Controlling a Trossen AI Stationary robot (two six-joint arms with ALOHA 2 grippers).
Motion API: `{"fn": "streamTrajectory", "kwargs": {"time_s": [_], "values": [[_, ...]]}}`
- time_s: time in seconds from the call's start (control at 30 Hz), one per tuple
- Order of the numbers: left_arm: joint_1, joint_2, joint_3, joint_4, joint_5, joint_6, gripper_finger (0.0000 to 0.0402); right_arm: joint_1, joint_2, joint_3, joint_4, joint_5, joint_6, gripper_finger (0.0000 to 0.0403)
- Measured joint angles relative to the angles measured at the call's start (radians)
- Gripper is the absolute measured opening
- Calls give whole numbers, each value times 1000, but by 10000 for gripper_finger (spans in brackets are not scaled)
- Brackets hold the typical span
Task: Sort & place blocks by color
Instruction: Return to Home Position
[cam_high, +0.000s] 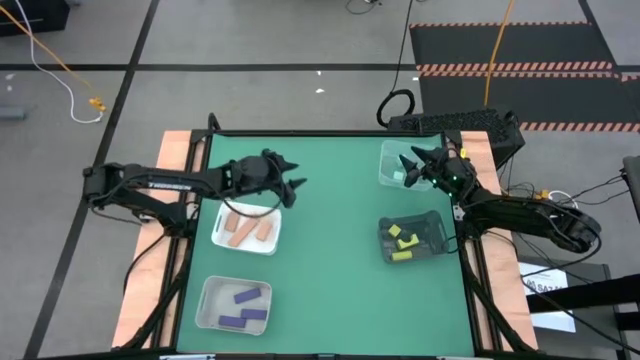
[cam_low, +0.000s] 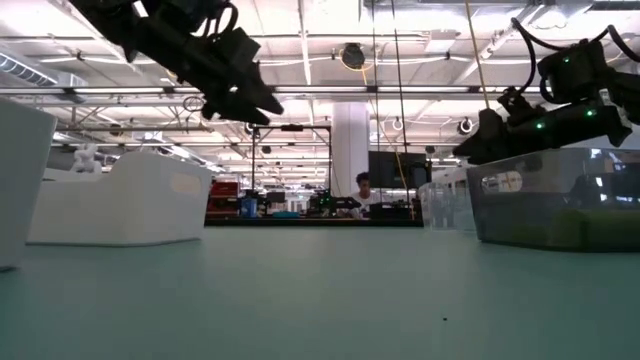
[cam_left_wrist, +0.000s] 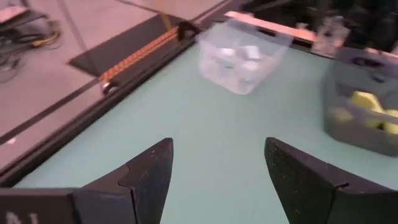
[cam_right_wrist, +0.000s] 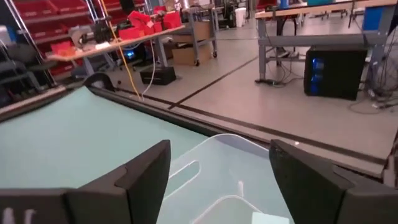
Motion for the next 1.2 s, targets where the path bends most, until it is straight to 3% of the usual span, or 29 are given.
{"fn": "streamTrajectory", "kwargs": {"time_s": [0.23,0.37,0.7,0.87,1.03,1.2], "values": [[86,-96,0,-206,-3,-28,255,0,0,0,-16,2,-50,265],[95,-104,-45,-196,-2,-29,255,0,0,1,-15,0,-41,265],[97,-106,-373,341,-1,-82,255,0,0,2,-11,0,-39,265],[123,-139,-469,421,-5,-70,255,0,0,2,-9,0,-39,265],[144,-179,-590,452,-72,-128,255,0,0,2,-8,0,-39,265],[146,-204,-703,593,-97,-143,255,0,0,2,-7,-1,-39,265]]}}
